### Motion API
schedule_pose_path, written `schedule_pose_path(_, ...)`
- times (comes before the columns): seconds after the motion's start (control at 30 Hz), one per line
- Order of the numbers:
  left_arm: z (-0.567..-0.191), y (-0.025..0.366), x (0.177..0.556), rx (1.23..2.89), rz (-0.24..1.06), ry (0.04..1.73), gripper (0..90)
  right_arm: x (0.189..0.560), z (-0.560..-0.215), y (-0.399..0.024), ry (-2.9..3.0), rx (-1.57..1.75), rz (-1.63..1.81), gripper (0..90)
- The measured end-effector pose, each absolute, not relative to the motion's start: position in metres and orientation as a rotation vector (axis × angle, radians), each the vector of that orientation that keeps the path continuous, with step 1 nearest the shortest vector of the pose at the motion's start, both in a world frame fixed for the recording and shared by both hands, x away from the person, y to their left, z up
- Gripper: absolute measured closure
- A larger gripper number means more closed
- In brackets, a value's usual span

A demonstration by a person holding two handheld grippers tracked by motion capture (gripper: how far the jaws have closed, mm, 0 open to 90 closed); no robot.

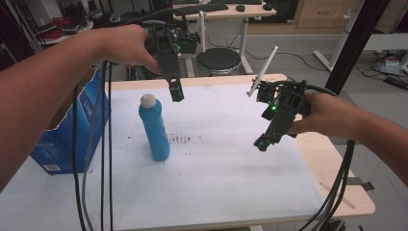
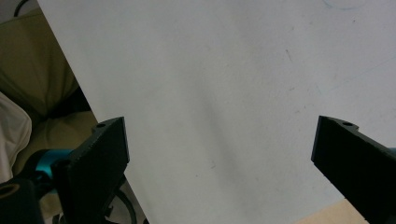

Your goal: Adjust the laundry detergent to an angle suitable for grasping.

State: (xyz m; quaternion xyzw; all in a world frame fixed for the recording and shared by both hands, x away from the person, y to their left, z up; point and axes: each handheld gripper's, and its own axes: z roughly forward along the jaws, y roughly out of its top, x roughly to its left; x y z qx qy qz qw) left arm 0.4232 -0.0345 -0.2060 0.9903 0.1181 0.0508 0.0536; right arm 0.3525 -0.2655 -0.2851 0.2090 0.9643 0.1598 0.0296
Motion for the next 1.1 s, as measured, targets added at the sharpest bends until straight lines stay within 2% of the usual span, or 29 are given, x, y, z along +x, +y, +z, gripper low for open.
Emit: schedule_pose_path(1.1, -0.2025, -0.041, 0.4149, 3.0, 0.173, 0.423, 8.1, 0.3462, -0.2816, -0.2704, 2.967, 0.625, 0.504, 3.2)
